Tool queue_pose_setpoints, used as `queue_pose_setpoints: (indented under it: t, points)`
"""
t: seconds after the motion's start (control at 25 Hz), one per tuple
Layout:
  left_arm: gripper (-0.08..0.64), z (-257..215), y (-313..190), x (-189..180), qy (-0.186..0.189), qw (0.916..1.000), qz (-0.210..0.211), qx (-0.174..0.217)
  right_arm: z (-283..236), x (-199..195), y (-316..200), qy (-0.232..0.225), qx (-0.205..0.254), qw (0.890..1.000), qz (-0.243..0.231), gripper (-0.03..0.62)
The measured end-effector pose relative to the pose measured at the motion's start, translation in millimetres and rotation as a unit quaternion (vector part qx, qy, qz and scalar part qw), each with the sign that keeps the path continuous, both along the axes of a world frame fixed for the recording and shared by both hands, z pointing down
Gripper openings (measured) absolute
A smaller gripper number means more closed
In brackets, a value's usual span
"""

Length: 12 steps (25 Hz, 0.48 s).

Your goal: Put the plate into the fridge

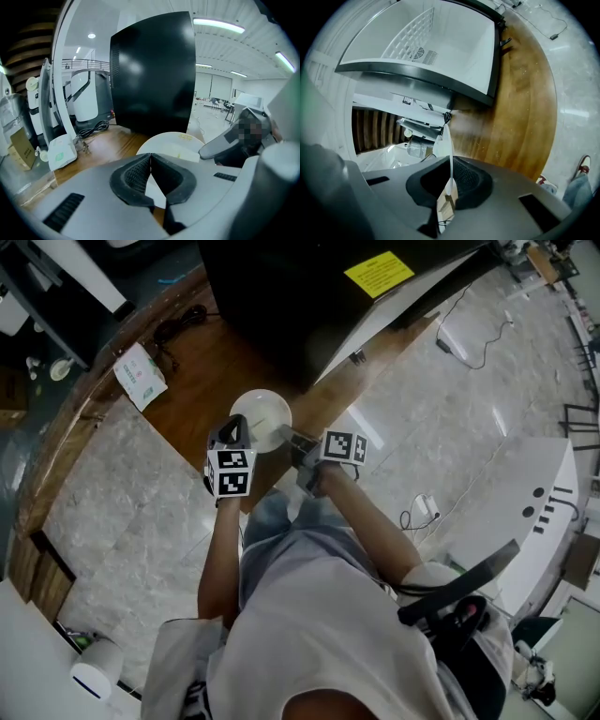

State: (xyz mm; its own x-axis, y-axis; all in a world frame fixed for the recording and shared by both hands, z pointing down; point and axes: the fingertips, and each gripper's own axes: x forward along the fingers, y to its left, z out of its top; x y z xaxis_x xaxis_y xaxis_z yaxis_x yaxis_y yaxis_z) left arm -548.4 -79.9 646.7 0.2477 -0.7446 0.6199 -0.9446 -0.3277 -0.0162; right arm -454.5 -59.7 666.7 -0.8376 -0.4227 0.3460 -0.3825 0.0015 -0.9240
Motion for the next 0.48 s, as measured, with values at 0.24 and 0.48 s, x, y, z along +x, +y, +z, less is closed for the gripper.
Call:
queue_pose_setpoints:
  t: [0.24, 0.48]
  points:
    - [0.02, -16, 7, 66, 0.005, 0.9997, 0.018, 0.016, -8, 58, 11, -0.007, 0.002, 1.0, 0.003, 0.025]
    - [0.02, -29, 18, 129, 0.006, 0.9992, 0.034, 0.019, -21, 122, 22, -0.023, 0.0, 1.0, 0.015, 0.025]
